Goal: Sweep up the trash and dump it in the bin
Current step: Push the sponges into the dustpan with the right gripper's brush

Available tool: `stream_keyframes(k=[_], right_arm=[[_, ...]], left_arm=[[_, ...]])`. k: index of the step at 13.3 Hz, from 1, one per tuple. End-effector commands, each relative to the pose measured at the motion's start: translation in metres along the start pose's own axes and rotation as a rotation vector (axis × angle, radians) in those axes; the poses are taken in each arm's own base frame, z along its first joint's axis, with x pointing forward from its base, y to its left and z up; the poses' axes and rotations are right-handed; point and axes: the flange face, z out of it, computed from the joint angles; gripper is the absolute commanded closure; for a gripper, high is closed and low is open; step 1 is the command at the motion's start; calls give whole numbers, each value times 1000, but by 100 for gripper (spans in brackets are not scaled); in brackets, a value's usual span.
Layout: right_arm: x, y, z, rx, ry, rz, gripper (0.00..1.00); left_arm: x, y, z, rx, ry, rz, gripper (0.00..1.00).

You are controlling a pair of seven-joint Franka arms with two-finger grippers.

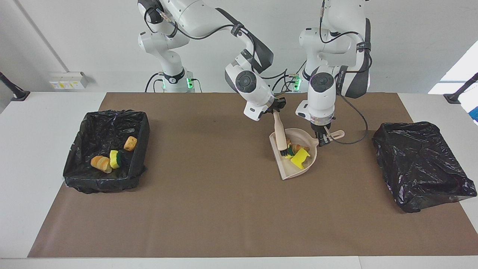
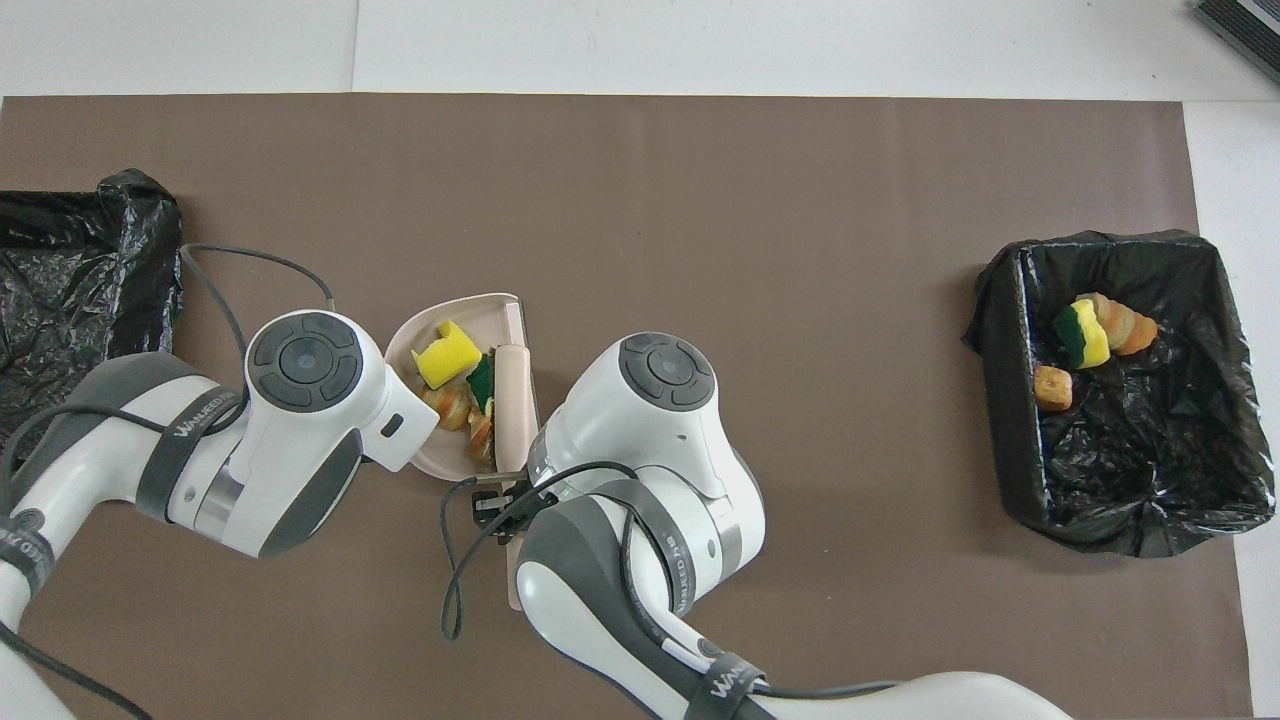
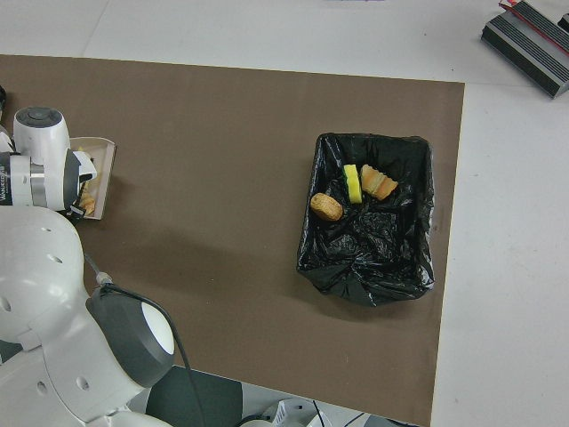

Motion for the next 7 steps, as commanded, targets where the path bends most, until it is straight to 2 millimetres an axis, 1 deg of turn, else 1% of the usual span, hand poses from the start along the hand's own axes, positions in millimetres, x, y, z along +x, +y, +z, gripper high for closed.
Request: stream_keyframes(k=[1,3,4,5,7], right_arm=[[-11,5,-13,-77,20,96,100],[-11,3,-12,-74,39,168,100],[-13,1,-11,-76,39,163,100],[-14,4,-11,-97,30,161,100],[-27,11,-20,-196,-6,139,100]], left_arm=[[-12,5,0,8,19,-11,100],[-13,5,0,5,23,-15,100],[-13,4,1,3,23,-16,100],[-13,3,0,7,25,-10,100],[-14,-5,-5,17,32,31,100]])
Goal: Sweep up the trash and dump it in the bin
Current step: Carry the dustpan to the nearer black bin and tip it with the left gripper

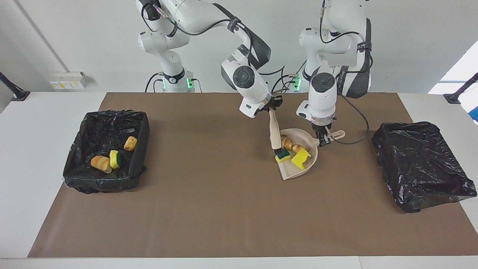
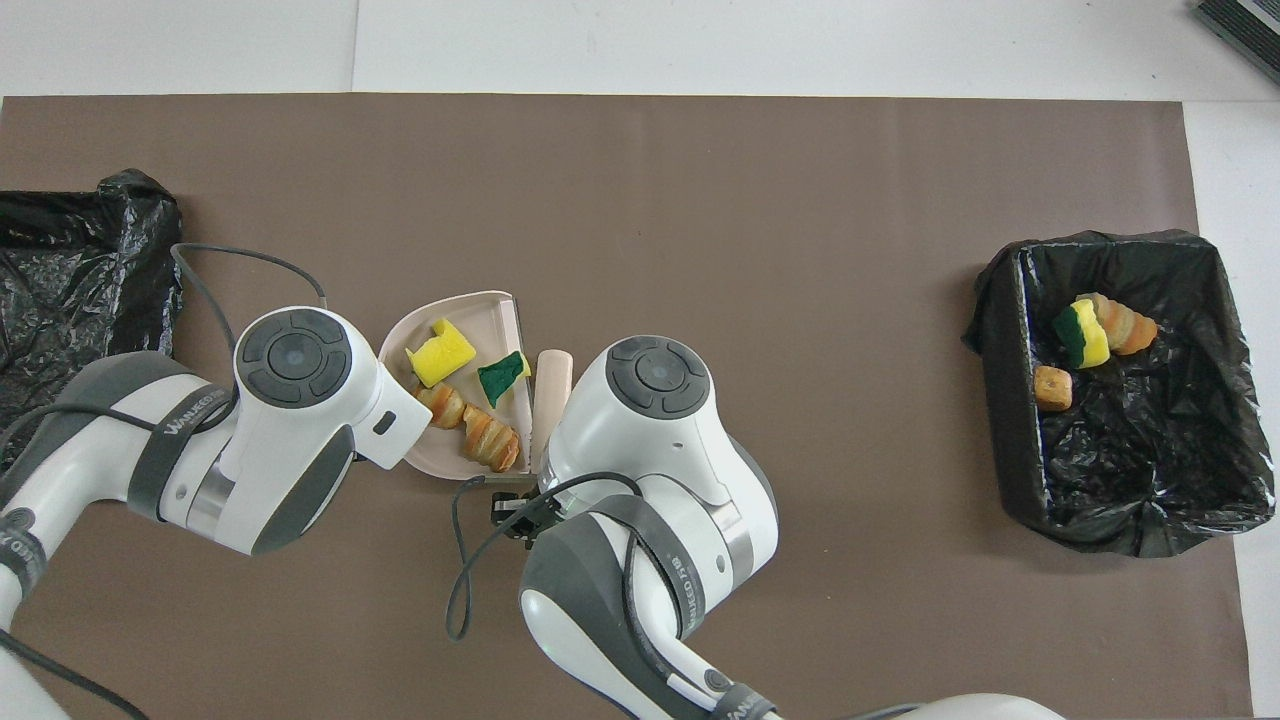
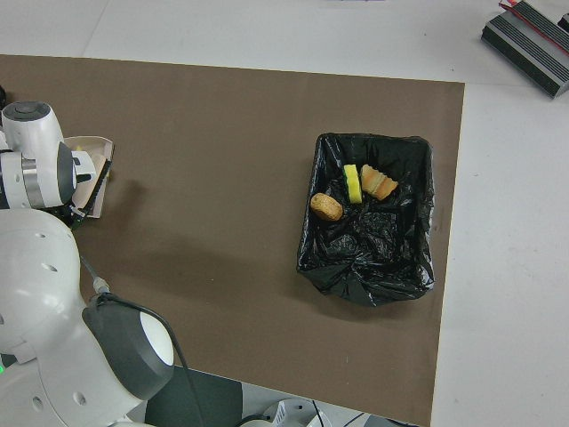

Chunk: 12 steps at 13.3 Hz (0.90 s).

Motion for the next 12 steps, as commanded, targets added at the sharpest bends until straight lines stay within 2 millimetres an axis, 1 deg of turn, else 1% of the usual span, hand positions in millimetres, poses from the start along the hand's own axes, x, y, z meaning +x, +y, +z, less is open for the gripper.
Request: stream_keyframes(k=[1,2,3,4,5,6,7,8,9,10,11,12], right_arm=[[-16,16,-19,-88,-16,27,100],[-14,29,-33,-110,-16,47,100],[-17,36,-43,-138,-12,44,100],[-19,42,-46,-168,-17,37,100],[-29,40,-43,-204,-4,16,100],[-39,35,-38,-226,8,4,100],[-48,32,-30,-240,4,-6,100],[-59,27,-19,-257,-1,-10,100],[-78,12,4,-287,-13,-10,100],[-86,8,27,-292,2,20,100],[-93,7,48,-292,19,28,100],[-110,-3,71,-299,29,13,100]], left_arm=[[-19,-10,-5,19,26,71,100],[-32,-22,-13,36,32,125,100],[-50,-33,-18,42,46,158,100],[-70,-42,-24,32,102,145,100],[-92,-52,-34,47,138,141,100],[-123,-63,-45,66,144,116,100],[-157,-69,-51,62,152,91,100],[-183,-76,-66,82,165,84,100],[-213,-83,-75,94,169,58,100],[-252,-92,-85,117,162,57,100],[-291,-98,-88,110,178,53,100],[-330,-107,-86,104,217,23,100]])
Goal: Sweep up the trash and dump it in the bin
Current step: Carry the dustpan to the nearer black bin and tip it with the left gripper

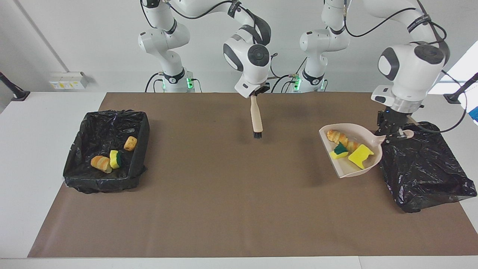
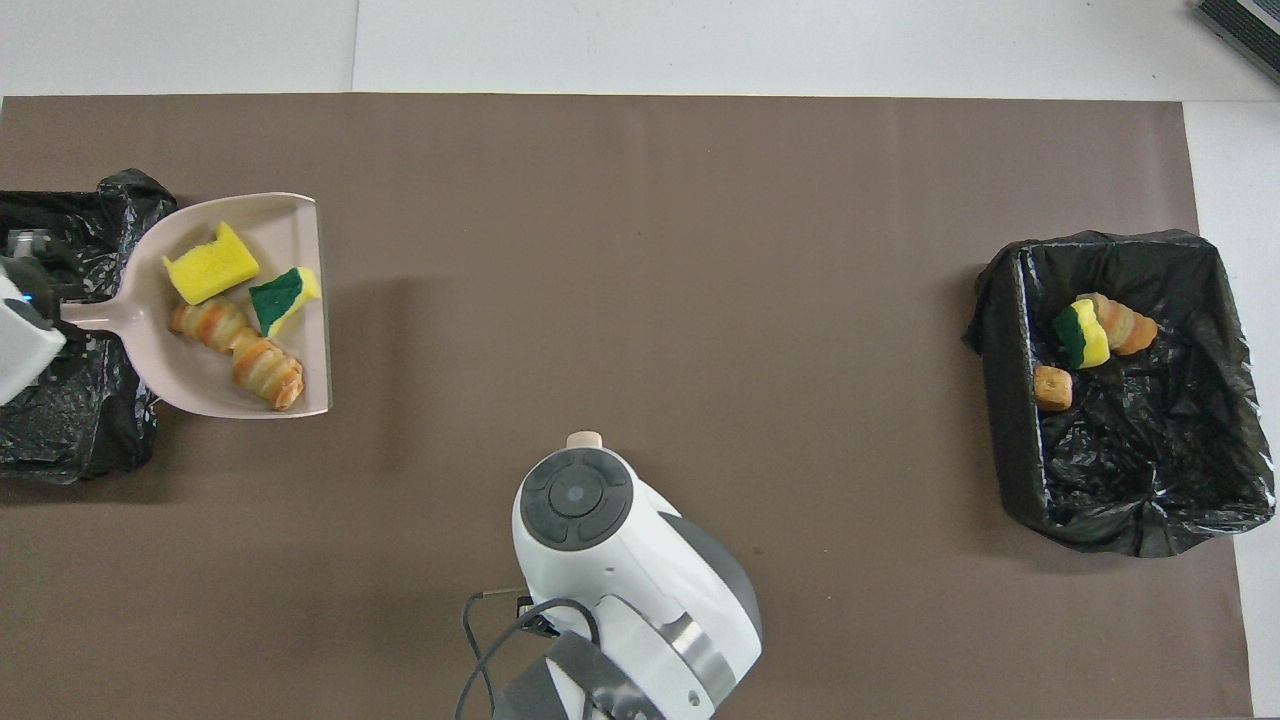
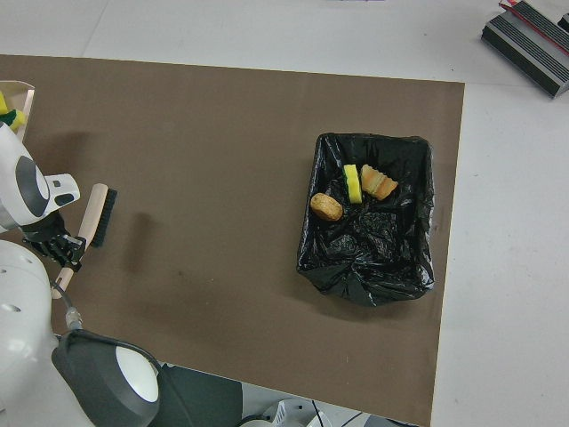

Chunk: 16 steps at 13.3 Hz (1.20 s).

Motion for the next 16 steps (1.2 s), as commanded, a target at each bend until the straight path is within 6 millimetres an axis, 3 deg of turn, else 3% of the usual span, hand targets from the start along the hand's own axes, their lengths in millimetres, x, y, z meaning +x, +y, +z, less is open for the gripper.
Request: stream_keyframes(k=[1,3,5,7,9,10,11,16], right_arm=[[-26,-11,46,-22,52,27,100],[-29,-5,58,-14,65,46,100],[-32,-4,65,-16,63,47,100],[-38,-11,77,-18,64,29,100],[-37,-12,77,-22,59,25,100],[-37,-10,75,-39,39,27,43],[-38,-10,67,-65,15,9,0],[-4,12,-23,2,47,71,0]], left_arm=[[-95,-17,-19,-8,60,-30,100],[-151,-24,-29,-16,45,-11,100],[-190,-28,-30,5,-2,68,100],[-216,-35,-28,9,-124,153,100],[-223,-41,-25,26,-258,203,100],[-218,-43,-16,22,-319,248,100],[-215,-45,-11,14,-356,242,100],[-191,-39,25,-51,-583,233,100]])
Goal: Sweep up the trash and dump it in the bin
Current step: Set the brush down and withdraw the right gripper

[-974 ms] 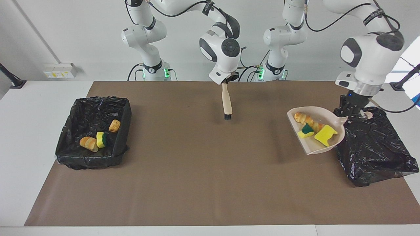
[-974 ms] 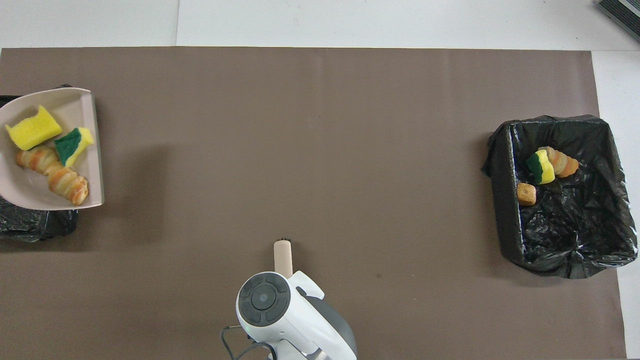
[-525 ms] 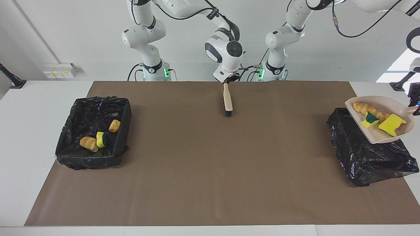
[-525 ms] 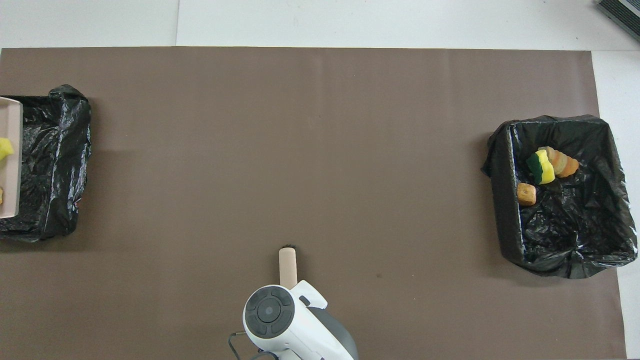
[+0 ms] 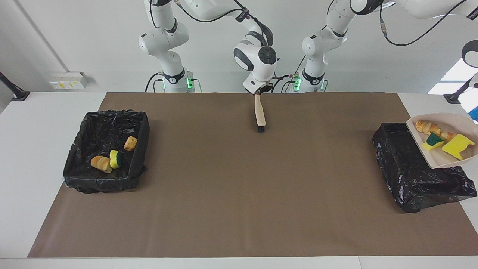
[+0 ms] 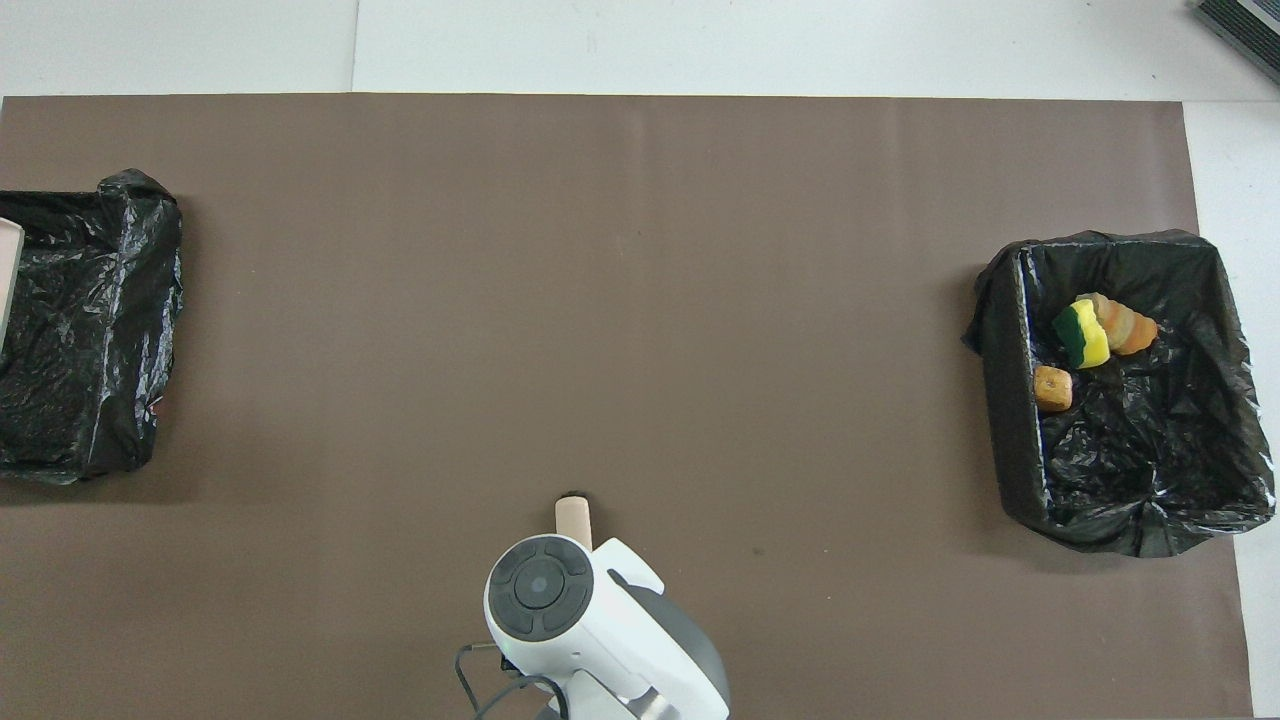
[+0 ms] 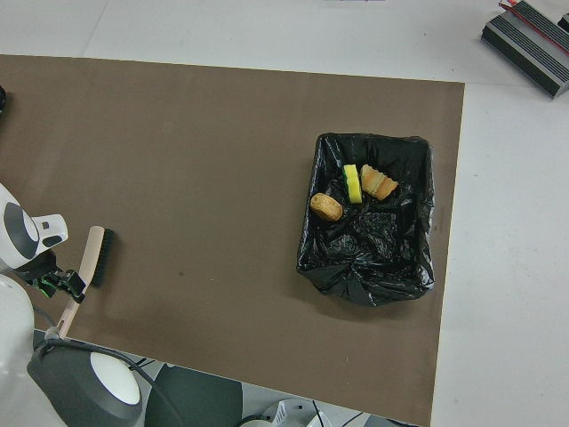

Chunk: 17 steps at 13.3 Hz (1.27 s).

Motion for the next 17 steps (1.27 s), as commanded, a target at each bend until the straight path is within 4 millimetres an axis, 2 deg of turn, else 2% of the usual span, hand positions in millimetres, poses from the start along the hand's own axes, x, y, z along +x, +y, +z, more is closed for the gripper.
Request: stream_keyframes(k=[1,2,4,7,9,11,13,17], right_arm=[[17,26,-65,36,42,21,0],[29,43,-90,56,56,8,0],[52,77,-135,68,88,-75,0],[74,117,-178,25,159,-133,0],[92,160,-202,50,182,-123,0],[102,201,-222,59,219,-161,0],[110,231,-233,67,237,-183,0],[121,256,-237,30,268,-164,0]], left_arm=[[17,7,-2,2,-126,-16,100],[26,4,-6,5,-147,-32,100],[31,0,-13,1,-208,-21,100],[20,1,-24,-4,-307,8,100],[10,6,-39,-3,-345,6,100],[0,12,-57,-1,-360,-14,100],[1,15,-67,-6,-351,-28,100],[53,-18,-95,22,-185,-65,100]])
